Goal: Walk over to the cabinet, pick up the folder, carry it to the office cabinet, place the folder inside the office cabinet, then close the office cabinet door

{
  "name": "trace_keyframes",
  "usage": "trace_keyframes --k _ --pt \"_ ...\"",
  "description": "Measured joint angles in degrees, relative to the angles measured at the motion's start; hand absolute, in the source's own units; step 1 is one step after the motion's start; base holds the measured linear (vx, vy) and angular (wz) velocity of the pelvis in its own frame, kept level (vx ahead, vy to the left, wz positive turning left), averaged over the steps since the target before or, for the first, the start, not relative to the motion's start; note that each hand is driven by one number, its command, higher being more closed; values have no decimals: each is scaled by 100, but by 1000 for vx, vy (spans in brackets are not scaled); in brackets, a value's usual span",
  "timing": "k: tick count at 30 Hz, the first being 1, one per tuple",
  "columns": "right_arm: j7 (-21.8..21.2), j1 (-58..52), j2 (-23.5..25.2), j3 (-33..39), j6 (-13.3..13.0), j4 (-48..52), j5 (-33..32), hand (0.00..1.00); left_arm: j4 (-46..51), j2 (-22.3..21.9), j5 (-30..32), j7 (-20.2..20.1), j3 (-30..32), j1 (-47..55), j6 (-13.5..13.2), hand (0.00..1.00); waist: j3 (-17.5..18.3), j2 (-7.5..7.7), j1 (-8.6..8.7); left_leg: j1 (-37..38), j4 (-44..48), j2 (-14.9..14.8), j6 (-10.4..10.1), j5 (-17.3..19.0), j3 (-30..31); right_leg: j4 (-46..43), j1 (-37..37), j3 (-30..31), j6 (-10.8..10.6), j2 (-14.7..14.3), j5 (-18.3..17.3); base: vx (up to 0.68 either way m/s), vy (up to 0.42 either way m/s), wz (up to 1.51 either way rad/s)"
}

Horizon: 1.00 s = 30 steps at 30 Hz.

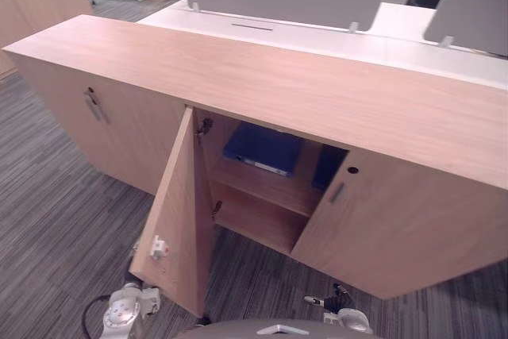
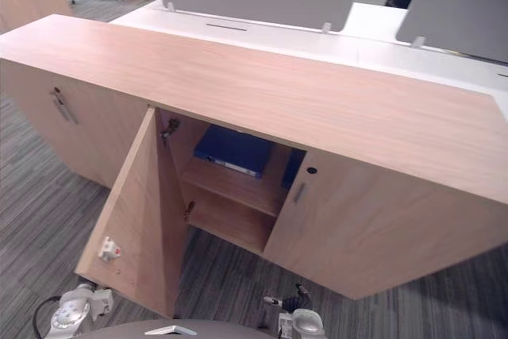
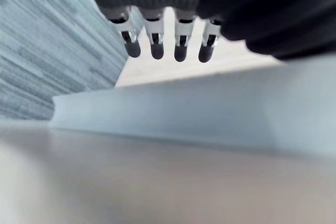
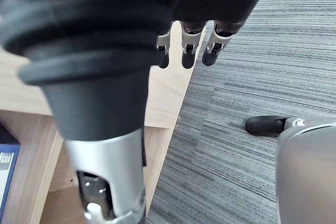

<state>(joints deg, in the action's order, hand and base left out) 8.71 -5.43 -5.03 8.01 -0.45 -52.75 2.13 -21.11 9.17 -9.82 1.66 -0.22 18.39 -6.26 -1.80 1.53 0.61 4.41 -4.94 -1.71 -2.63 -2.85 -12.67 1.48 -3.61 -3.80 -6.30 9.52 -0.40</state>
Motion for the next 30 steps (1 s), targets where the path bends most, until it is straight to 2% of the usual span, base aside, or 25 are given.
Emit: trace_keyframes --k 4,8,13,24,30 --pt "2 -40 3 -4 77 -1 0 0 0 -232 57 -82 -227 -7 38 0 9 -12 139 121 0 -2 5 73 -213 6 30 216 35 -9 24 -35 19 -34" --pt "6 -123 5 2 105 -2 -5 0 0 -365 113 -76 -257 -16 84 0 22 -33 189 301 2 -61 -57 164 -479 17 18 476 119 -80 91 20 2 -34" --pt "10 -125 5 7 139 -2 -8 0 -38 -399 117 -13 -274 -155 127 0 45 -50 272 433 35 -154 -172 237 -680 142 -50 643 57 -190 207 58 -27 -25" --pt "36 -245 -12 -77 149 -1 -5 0 -583 -497 457 589 -506 -1181 234 0 58 -31 470 389 39 -177 -221 386 -916 308 64 825 36 -224 273 18 -25 -12" --pt "57 -220 -16 -98 190 0 2 0 -906 -188 669 941 -484 -1775 376 0 43 -17 637 88 42 -186 -211 393 -1121 308 520 978 89 -271 394 -16 -41 -21"
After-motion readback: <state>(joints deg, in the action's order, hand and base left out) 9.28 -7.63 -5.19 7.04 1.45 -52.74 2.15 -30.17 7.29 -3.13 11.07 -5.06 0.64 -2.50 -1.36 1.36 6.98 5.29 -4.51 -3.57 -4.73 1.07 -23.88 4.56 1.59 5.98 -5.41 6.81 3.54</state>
